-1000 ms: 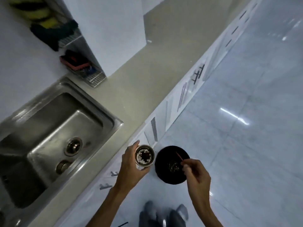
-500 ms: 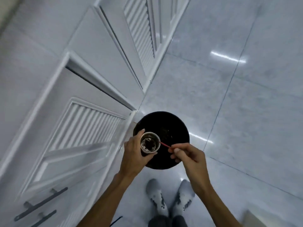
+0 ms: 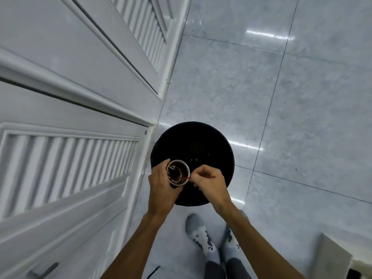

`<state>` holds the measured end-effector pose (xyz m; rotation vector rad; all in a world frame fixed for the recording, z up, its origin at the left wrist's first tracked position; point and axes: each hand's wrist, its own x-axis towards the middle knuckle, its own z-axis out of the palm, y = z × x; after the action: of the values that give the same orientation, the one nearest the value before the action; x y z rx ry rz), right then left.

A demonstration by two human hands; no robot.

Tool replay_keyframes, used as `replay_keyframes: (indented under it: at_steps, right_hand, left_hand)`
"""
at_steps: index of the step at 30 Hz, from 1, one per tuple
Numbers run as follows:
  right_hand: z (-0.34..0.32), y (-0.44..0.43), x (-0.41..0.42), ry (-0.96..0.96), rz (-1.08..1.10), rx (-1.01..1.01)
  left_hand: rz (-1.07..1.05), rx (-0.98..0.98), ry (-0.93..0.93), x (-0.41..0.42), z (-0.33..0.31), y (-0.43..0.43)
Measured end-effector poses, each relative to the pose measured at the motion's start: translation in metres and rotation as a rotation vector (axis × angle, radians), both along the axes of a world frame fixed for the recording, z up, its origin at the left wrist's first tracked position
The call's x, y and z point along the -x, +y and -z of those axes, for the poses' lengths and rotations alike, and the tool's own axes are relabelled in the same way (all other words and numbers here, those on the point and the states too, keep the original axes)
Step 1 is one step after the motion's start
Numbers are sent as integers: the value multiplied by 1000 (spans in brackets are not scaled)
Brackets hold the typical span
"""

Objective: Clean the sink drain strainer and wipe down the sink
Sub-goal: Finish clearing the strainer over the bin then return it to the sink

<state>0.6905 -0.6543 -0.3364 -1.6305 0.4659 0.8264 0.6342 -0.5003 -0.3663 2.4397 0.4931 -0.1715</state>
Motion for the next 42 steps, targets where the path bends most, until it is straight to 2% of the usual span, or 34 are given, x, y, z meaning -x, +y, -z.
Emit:
replay_keyframes:
  at_steps: [3,6,10,12,16,20,25,29,32,35,38,42]
  right_hand:
    - [2,3,2,43,-59,-14]
    - [5,4,1,35,-169,41]
    - [6,5,-5,-190,-185,209]
    - [4,7,-4,-260,-165,196]
    - [9,8,1,-177,-230,140]
    - [12,9,5,-200,-109,227]
    - [15,10,7,-24,-87,146]
    - [17,12,9,-45,26,196]
    - [16,14,10,-25,-58,180]
    - [18,14,12,-90,24,208]
    - [18,16,13,-32,-55,178]
    - [20,15,15,-63,3,206]
  left_hand:
    - [-33,16,-4,2,3,0]
    - [33,-20,-9,2,4,2]
    - [112,-74,4,3,7,6]
    - [109,-65,14,3,8,5]
    - [71,-20,6,4,9,3]
    - [53,0,47,8,10,3]
    - [24,20,73,10,11,6]
    - [10,31,114,14,10,4]
    - [-9,47,108,15,9,5]
    - [-15,54,117,16,8,5]
    - [-27,51,104,17,8,6]
    - [-20,53,130,17,7,8]
